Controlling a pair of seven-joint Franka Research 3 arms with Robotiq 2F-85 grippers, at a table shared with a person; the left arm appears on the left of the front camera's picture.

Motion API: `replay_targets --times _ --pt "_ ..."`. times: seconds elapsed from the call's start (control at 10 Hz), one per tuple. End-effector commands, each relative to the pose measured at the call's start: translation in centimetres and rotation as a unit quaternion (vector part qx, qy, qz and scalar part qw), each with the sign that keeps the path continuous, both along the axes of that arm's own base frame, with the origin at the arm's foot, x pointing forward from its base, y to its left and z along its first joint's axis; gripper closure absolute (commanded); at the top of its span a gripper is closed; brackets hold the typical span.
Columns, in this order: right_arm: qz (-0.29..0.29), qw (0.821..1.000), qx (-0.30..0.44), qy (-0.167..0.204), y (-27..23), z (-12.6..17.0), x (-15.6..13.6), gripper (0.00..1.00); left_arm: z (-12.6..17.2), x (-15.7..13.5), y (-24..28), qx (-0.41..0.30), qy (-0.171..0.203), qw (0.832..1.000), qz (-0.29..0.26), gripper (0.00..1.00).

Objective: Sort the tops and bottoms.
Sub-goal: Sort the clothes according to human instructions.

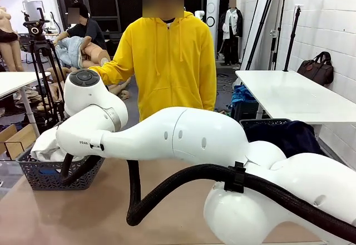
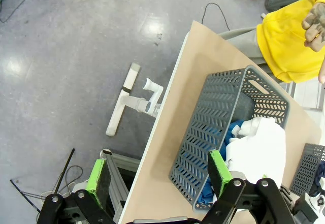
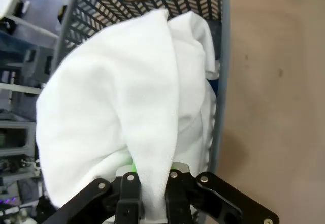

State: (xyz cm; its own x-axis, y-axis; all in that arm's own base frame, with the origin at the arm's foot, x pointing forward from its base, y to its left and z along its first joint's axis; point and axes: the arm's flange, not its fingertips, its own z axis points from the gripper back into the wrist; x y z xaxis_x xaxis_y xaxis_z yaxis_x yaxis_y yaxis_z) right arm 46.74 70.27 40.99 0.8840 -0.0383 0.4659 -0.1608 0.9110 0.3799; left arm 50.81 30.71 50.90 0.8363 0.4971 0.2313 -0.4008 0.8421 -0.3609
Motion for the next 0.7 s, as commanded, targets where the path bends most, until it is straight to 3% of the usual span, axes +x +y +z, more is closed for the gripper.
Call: replay_targets --times 0.0,0.4,0.6 --pt "0.006 1.0 -0.02 -0.013 13.1 3.4 7.6 0.75 0.1 -0.1 -0.1 0.003 0.002 1.0 0.01 0.0" --pt "0.016 0.999 -0.023 -0.045 12.9 6.3 6.1 0.0 0.1 -0.1 -0.1 0.003 0.002 1.0 0.01 0.0" --pt "0.013 0.998 -0.031 -0.05 12.2 7.6 5.3 0.0 0.1 -0.1 -0.1 0.003 0.002 1.0 0.01 0.0"
